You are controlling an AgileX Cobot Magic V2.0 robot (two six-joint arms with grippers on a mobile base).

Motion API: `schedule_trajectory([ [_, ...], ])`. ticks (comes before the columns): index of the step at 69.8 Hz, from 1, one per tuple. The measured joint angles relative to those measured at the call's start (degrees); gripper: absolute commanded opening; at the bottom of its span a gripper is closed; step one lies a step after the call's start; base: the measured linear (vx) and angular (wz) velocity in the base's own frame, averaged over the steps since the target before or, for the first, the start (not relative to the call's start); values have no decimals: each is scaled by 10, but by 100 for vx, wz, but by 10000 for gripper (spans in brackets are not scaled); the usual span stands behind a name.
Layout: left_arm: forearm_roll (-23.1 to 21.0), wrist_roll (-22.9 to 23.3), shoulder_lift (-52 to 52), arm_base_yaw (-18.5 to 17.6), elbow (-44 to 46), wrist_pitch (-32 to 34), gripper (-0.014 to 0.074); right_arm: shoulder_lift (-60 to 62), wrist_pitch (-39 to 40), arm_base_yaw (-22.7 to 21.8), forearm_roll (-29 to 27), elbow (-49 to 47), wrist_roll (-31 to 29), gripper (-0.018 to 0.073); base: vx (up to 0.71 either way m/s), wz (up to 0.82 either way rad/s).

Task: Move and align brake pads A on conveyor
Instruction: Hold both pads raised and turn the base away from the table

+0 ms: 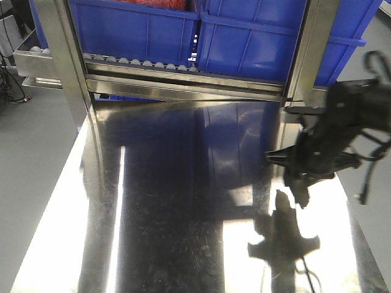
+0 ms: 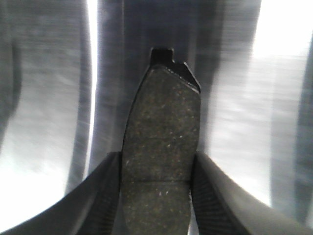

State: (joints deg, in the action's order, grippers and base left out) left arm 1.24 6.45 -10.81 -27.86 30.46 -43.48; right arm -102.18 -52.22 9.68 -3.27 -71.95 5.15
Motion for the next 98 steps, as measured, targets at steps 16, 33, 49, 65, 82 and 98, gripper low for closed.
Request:
schedule_trajectory([
  [16, 0, 0, 0, 0, 0, 0, -6, 142, 19, -47, 38, 84, -35, -2, 0, 0],
  [33, 0, 0, 0, 0, 0, 0, -6, 336, 104, -47, 43, 194, -38, -2, 0, 0],
  [49, 0, 0, 0, 0, 0, 0, -6, 511, 181, -47, 39, 310, -51, -2, 0, 0],
  [65, 0, 0, 0, 0, 0, 0, -6, 674, 252, -34, 6, 413, -87, -2, 0, 0],
  [82, 0, 0, 0, 0, 0, 0, -6, 808, 308, 0, -8, 490, -109, -2, 0, 0],
  [98, 0, 0, 0, 0, 0, 0, -6, 859, 344, 2, -14, 518, -111, -2, 0, 0],
])
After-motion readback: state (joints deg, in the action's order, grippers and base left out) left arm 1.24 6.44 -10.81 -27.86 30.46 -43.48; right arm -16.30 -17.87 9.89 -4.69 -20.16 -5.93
